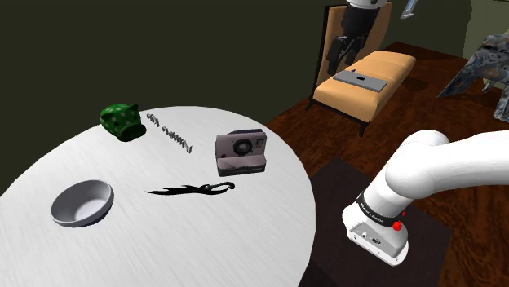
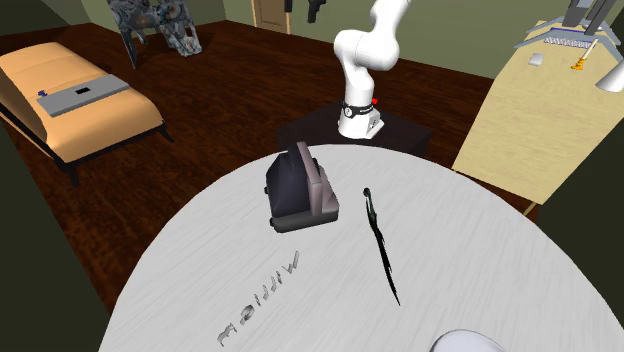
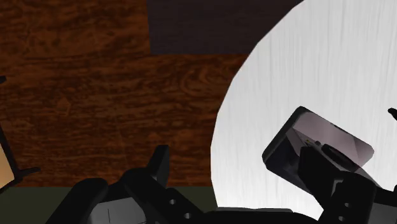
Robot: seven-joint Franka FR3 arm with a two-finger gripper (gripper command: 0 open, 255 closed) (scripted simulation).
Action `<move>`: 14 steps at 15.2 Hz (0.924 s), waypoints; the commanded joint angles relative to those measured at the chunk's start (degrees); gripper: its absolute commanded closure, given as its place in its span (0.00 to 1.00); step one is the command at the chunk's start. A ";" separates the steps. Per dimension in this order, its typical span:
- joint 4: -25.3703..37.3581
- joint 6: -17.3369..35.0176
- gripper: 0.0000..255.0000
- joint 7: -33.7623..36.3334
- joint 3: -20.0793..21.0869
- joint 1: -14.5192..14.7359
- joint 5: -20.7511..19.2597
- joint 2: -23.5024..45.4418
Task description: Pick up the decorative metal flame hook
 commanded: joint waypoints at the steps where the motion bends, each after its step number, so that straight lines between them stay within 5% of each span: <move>1: 0.00 0.00 0.00 0.00 0.00 0.00 0.00 0.00; 14: -7.32 22.09 0.00 -2.65 4.97 7.34 4.48 13.56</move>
